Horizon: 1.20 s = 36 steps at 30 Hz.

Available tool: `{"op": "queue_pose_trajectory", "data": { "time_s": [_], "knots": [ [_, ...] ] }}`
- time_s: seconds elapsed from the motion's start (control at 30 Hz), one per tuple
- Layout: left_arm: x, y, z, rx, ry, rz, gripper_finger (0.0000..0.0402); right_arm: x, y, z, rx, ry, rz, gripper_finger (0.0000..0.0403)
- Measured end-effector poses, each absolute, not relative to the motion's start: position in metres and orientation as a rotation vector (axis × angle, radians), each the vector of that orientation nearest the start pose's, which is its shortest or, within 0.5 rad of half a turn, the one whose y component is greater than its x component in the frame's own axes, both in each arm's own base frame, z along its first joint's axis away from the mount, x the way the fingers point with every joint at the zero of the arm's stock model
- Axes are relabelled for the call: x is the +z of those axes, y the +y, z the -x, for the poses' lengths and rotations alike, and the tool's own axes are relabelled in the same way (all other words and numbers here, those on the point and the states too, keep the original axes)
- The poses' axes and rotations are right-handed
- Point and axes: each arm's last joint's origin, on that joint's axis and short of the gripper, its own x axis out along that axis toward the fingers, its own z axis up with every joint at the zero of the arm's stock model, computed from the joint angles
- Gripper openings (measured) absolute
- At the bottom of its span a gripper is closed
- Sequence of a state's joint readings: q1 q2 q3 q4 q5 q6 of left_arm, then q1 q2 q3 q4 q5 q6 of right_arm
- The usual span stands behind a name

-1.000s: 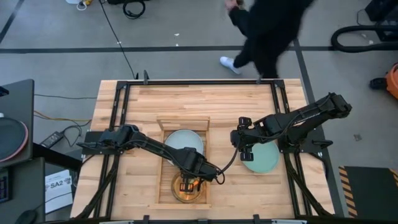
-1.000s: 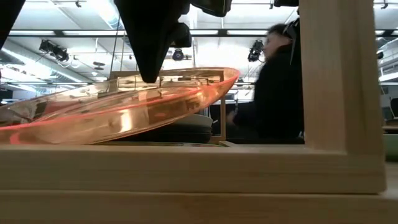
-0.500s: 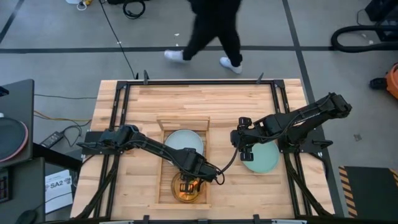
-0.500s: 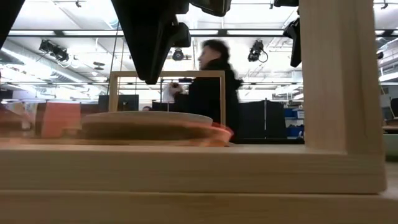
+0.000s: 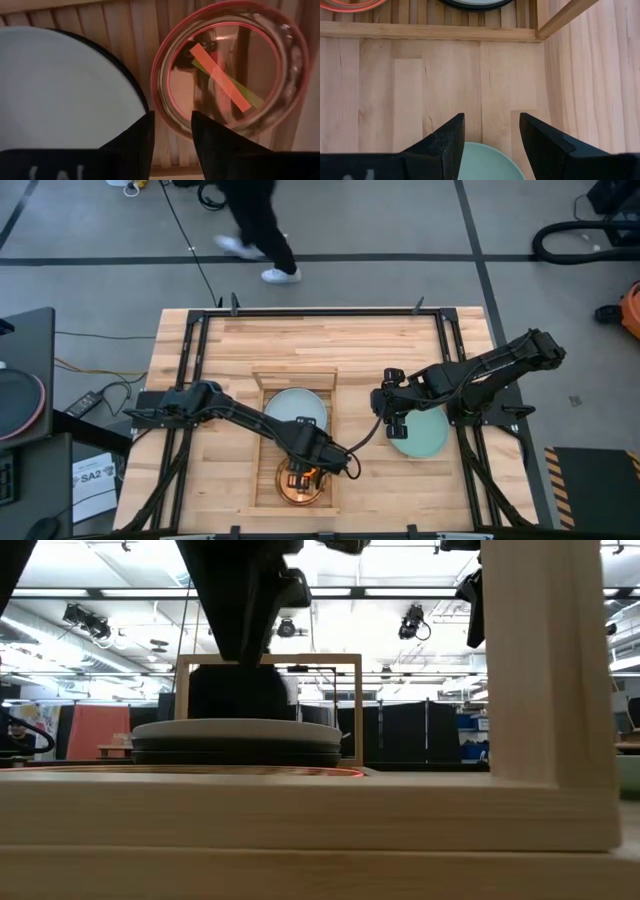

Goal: Place and stack plates onto a shelf
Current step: Stack the big green plate on top of the big gray plate on the shelf

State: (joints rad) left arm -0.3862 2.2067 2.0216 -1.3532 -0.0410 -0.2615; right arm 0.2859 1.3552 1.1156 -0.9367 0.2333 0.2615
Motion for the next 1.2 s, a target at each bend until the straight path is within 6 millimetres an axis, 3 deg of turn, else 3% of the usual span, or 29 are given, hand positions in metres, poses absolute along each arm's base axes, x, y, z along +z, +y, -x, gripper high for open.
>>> {"op": "queue_pose_trajectory", "data": {
  "time_s": [0.2,0.4,0.83,1.0,1.2],
  "knots": [
    [0.260,-0.157,-0.390,-0.080,1.469,-0.131,0.0135,0.273,0.065,-0.244,-0.102,1.128,0.067,0.0195],
    [0.307,-0.152,-0.369,-0.039,1.325,-0.172,0.0135,0.273,0.065,-0.245,-0.106,1.123,0.060,0.0195],
    [0.399,-0.167,-0.283,0.109,0.962,-0.383,0.0135,0.273,0.065,-0.245,-0.132,1.119,0.017,0.0195],
    [0.415,-0.174,-0.253,0.170,0.871,-0.433,0.0135,0.273,0.065,-0.245,-0.139,1.118,0.006,0.0195],
    [0.419,-0.185,-0.229,0.237,0.814,-0.497,0.0135,0.273,0.065,-0.245,-0.111,1.120,0.049,0.0195]
  ]
}}
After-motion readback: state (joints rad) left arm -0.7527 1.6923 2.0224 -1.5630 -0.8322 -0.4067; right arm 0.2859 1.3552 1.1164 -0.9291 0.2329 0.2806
